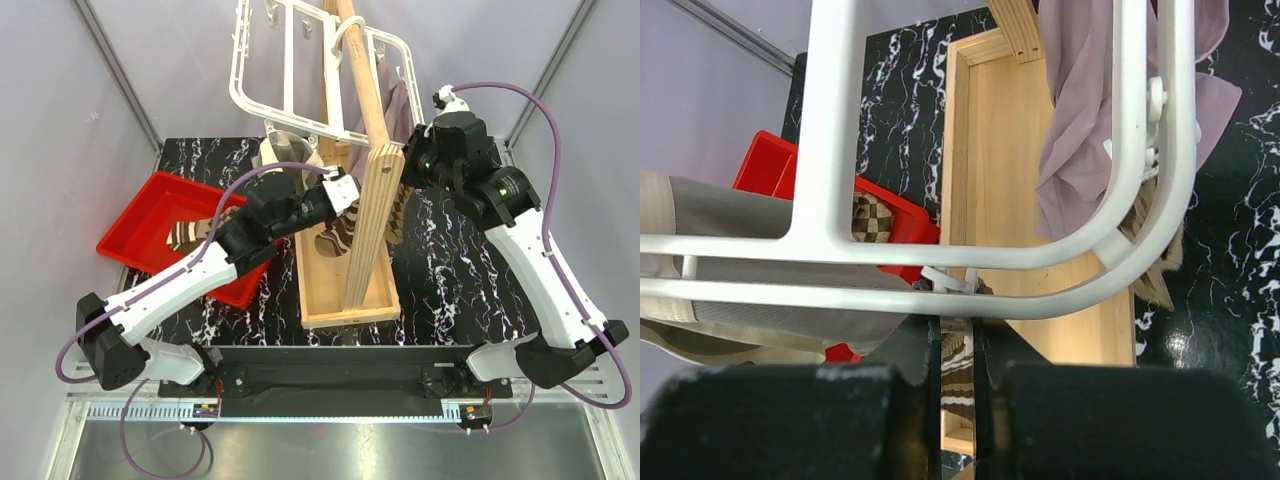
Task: Clip the socks to the hanger
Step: Clamp the sock onto the hanger.
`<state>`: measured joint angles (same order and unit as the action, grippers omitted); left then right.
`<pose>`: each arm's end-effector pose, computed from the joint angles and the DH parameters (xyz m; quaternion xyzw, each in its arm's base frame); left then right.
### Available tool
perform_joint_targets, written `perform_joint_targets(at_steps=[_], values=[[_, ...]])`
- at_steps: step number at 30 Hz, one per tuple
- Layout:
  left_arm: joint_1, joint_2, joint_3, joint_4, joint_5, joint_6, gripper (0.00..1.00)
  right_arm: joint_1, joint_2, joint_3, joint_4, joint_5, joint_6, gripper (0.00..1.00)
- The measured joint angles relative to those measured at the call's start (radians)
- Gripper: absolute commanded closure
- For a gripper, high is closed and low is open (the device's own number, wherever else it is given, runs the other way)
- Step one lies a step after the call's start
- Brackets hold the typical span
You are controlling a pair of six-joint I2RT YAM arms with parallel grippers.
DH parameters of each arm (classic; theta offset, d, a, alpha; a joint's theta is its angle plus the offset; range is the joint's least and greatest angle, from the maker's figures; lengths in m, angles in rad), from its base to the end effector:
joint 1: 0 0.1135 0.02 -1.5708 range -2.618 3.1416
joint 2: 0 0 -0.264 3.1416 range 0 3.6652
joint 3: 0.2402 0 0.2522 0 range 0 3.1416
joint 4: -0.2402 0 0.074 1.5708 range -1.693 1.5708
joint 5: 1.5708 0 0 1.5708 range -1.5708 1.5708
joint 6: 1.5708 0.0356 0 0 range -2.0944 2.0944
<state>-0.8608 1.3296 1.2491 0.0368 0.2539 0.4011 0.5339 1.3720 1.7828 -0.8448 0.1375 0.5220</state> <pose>0.1981 -0.2442 0.4052 0.4934 0.5270 -0.2453 0.6470 0.2329 0.1320 0.4792 0.0320 0.8410 0.2205 0.4931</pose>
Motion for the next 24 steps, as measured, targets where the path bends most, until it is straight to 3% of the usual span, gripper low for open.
perform_joint_targets(at_steps=[8,11,12,14,16,20,21,22,24], values=[[-0.028,0.0,0.0,0.039,-0.055,0.011,1.0,0.0,0.009,0.002,-0.01,-0.026,0.039,1.0],[-0.032,0.0,0.0,0.044,-0.065,0.014,1.0,0.0,0.006,-0.005,-0.003,-0.03,0.047,0.8],[-0.033,0.0,-0.001,0.046,-0.066,0.014,1.0,0.0,0.003,-0.01,0.002,-0.034,0.051,0.65],[-0.033,0.0,-0.002,0.047,-0.066,0.014,1.0,0.0,-0.001,-0.018,0.009,-0.044,0.055,0.49],[-0.033,0.0,-0.002,0.048,-0.067,0.013,0.86,0.0,-0.005,-0.027,0.01,-0.054,0.058,0.36],[-0.034,0.0,-0.01,0.066,-0.069,0.005,0.73,0.0,-0.017,-0.051,0.011,-0.061,0.055,0.33],[-0.035,0.0,-0.014,0.074,-0.069,0.002,0.67,0.0,-0.021,-0.058,0.012,-0.06,0.055,0.32],[-0.036,0.0,-0.018,0.079,-0.073,-0.003,0.53,0.0,-0.025,-0.064,0.015,-0.06,0.055,0.32],[-0.039,-0.003,-0.03,0.094,-0.084,-0.011,0.45,0.0,-0.032,-0.074,0.018,-0.056,0.055,0.3]])
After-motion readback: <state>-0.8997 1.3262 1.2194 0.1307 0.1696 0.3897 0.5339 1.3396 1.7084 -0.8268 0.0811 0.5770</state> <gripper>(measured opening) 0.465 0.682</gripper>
